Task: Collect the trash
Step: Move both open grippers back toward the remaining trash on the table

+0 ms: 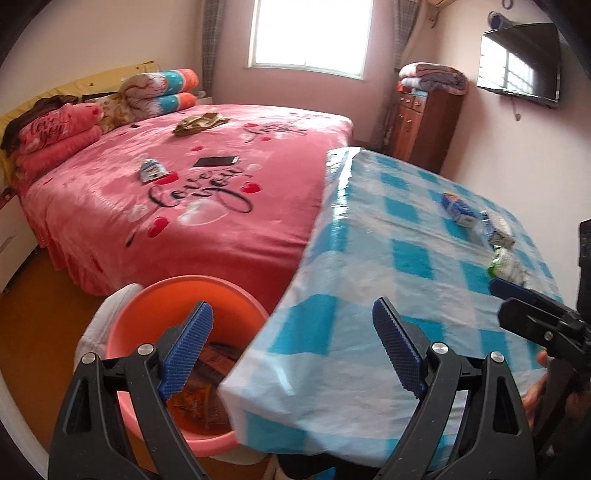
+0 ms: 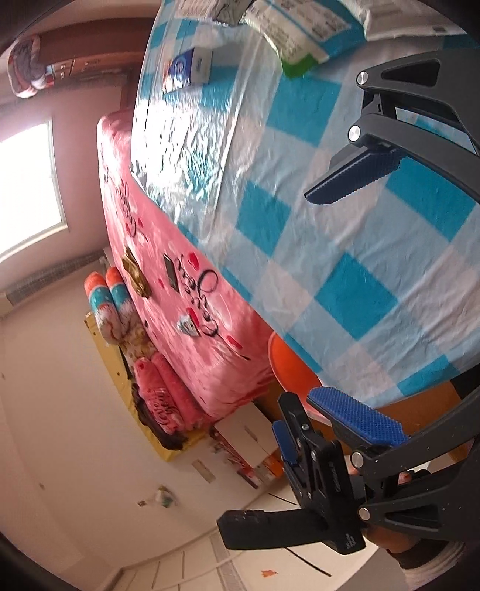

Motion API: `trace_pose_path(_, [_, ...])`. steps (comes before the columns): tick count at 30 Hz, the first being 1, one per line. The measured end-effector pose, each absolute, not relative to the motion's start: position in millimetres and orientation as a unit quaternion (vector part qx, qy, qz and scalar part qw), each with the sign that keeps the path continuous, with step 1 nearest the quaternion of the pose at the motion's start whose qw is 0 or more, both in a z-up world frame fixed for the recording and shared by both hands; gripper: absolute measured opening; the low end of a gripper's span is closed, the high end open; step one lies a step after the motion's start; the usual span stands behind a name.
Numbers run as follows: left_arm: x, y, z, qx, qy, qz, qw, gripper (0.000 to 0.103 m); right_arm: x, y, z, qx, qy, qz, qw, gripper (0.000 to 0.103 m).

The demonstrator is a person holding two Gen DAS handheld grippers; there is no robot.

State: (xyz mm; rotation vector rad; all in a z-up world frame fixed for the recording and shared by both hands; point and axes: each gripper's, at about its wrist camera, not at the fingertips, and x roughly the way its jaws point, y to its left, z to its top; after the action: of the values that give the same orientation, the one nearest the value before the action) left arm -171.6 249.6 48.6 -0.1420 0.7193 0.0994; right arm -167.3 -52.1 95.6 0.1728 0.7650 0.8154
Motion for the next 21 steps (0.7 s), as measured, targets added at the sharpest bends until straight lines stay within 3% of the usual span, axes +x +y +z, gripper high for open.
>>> trace_pose_path(21, [-156.3, 181.7, 43.6, -0.06, 0.396, -0.017, 0.916, 0.089, -155.6, -114.7, 104.2, 0.114, 0.335, 0.338, 0.872, 0.098])
